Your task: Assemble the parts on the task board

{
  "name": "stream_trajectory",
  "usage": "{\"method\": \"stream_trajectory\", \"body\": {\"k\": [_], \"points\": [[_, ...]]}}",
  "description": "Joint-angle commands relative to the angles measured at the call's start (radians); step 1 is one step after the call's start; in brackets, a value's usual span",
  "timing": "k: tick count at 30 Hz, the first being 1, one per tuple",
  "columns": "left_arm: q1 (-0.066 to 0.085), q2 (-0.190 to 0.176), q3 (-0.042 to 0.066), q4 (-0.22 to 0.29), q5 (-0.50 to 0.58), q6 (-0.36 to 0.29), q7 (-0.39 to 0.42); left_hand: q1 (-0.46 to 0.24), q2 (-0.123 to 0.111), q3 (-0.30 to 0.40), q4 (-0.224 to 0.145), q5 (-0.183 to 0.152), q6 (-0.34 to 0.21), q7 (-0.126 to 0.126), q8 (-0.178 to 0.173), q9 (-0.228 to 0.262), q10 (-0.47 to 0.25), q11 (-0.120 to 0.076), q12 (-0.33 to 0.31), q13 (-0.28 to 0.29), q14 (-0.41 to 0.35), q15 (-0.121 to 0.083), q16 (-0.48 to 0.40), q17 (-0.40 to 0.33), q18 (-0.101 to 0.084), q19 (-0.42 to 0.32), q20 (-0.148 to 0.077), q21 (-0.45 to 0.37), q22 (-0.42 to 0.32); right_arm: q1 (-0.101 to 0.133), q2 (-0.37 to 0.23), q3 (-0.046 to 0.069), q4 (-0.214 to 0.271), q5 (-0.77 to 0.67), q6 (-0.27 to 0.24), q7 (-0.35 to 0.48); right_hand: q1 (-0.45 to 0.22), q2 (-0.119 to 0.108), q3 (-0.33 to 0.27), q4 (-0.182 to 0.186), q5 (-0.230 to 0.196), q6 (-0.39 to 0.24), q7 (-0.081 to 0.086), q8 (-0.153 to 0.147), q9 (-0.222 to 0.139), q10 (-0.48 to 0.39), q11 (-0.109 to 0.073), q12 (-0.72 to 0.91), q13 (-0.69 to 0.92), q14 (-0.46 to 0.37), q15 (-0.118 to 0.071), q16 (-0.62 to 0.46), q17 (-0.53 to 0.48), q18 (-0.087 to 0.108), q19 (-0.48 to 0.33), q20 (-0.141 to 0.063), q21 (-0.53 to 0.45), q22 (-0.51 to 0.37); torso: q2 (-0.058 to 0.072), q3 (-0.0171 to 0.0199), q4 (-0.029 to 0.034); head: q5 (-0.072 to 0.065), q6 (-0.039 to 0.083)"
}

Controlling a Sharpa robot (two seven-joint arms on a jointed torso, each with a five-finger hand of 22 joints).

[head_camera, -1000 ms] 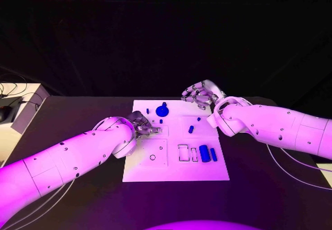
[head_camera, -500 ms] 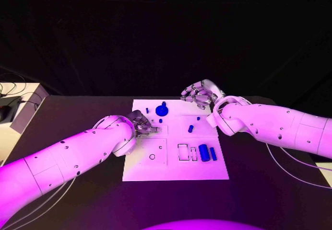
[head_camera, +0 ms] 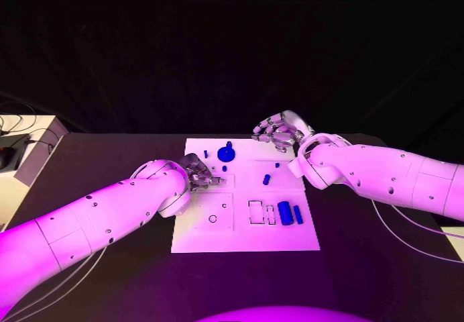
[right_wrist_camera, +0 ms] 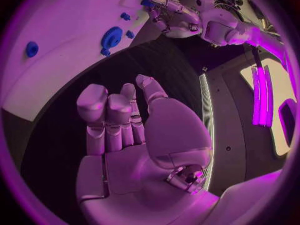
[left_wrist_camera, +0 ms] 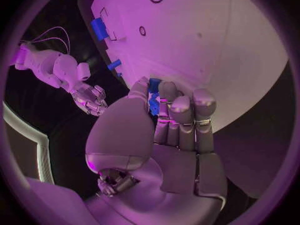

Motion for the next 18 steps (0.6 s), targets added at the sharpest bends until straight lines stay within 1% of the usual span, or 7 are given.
{"method": "stream_trajectory", "body": {"k": [1,2,4,7,10,14,18], "points": [[-0.003,0.003,-0.002,0.003,0.003,0.034,-0.002,0.023,0.024,0.010,-0.017,0.000,0.001,-0.003,-0.011,-0.010,-0.004,-0.007,-0.002,-0.001,0.001,-0.007,0.006,0.001,-0.013,-0.002,-0.005,0.006,0.001,0.000,0.000,0.000,0.001,-0.009,0.015,0.004,-0.001,0.006,0.006,-0.001,0.007,0.006,0.000,0.004,0.002,-0.001,-0.003,0.004,-0.002,0.000,-0.003,-0.004,0.001,0.001,0.063,-0.007,0.004,0.103,0.000,-0.0004,-0.0003,0.001,0.001],[-0.003,0.003,-0.002,0.003,0.005,0.034,-0.001,0.034,0.031,0.023,-0.023,0.003,-0.001,-0.004,-0.017,-0.015,-0.006,-0.007,-0.004,-0.002,0.001,-0.007,0.007,0.002,-0.013,-0.002,-0.006,0.006,0.001,0.000,0.000,0.000,0.001,-0.009,0.015,0.004,-0.001,0.007,0.006,-0.002,0.008,0.006,0.000,0.004,0.002,-0.001,-0.003,0.004,-0.002,0.000,-0.003,-0.005,0.000,0.001,0.063,-0.007,0.004,0.103,0.000,-0.0006,0.0000,0.001,0.001],[-0.003,0.002,-0.002,0.004,0.009,0.034,0.001,0.049,0.031,0.063,-0.028,0.007,0.005,-0.004,-0.033,-0.033,-0.007,-0.008,-0.008,-0.004,0.001,-0.008,0.007,0.004,-0.013,-0.003,-0.006,0.005,0.000,0.000,0.000,0.000,0.000,-0.009,0.015,0.004,-0.001,0.007,0.007,-0.002,0.008,0.005,0.000,0.004,0.002,-0.001,-0.003,0.004,-0.003,0.000,-0.003,-0.005,0.001,0.001,0.063,-0.007,0.004,0.103,0.000,-0.0008,0.0001,0.002,0.001],[-0.003,0.001,-0.002,0.006,0.016,0.032,0.006,0.062,0.018,0.135,-0.030,0.010,0.011,-0.005,-0.048,-0.052,-0.008,-0.008,-0.014,-0.007,0.000,-0.008,0.006,0.004,-0.014,-0.004,-0.007,0.004,0.000,0.000,0.000,0.000,0.000,-0.010,0.016,0.003,-0.001,0.007,0.008,-0.002,0.009,0.005,0.000,0.004,0.003,-0.001,-0.003,0.004,-0.003,0.000,-0.003,-0.005,0.001,0.001,0.063,-0.008,0.005,0.103,-0.001,-0.0008,0.0003,0.002,0.001],[-0.003,-0.001,-0.002,0.010,0.026,0.029,0.013,0.062,-0.017,0.247,-0.023,0.011,0.013,-0.005,-0.055,-0.064,-0.008,-0.008,-0.021,-0.010,0.000,-0.009,0.005,0.006,-0.014,-0.005,-0.008,0.003,0.000,-0.001,0.000,0.000,0.000,-0.011,0.017,0.003,0.000,0.007,0.010,-0.003,0.010,0.005,0.000,0.005,0.003,-0.002,-0.003,0.003,-0.003,0.000,-0.003,-0.005,0.000,0.001,0.063,-0.008,0.004,0.103,-0.001,-0.0011,0.0006,0.002,0.002],[-0.003,-0.005,-0.002,0.019,0.041,0.023,0.025,0.062,-0.059,0.413,-0.042,0.012,-0.004,0.004,-0.046,-0.056,-0.007,-0.004,-0.033,-0.018,-0.001,-0.007,0.003,0.008,-0.014,-0.008,-0.008,0.001,-0.001,-0.001,-0.001,0.000,0.000,-0.012,0.020,0.001,0.001,0.007,0.012,-0.005,0.011,0.005,0.000,0.005,0.004,-0.002,-0.003,0.003,-0.004,0.000,-0.003,-0.006,0.000,0.001,0.063,-0.008,0.005,0.103,0.000,-0.0013,0.0001,0.003,0.003],[-0.004,-0.013,-0.001,0.031,0.056,0.018,0.033,0.028,-0.078,0.510,-0.074,0.009,-0.022,0.012,-0.020,-0.031,-0.004,-0.002,-0.036,-0.020,-0.001,-0.005,0.001,0.009,-0.011,-0.011,-0.004,0.000,-0.001,-0.001,-0.001,0.000,-0.001,-0.012,0.023,-0.001,0.000,0.007,0.016,-0.006,0.013,0.004,0.000,0.005,0.004,-0.002,-0.003,0.004,-0.004,0.001,-0.003,-0.005,0.001,0.001,0.062,-0.008,0.003,0.102,0.000,-0.0017,0.0002,0.003,0.003]]}}
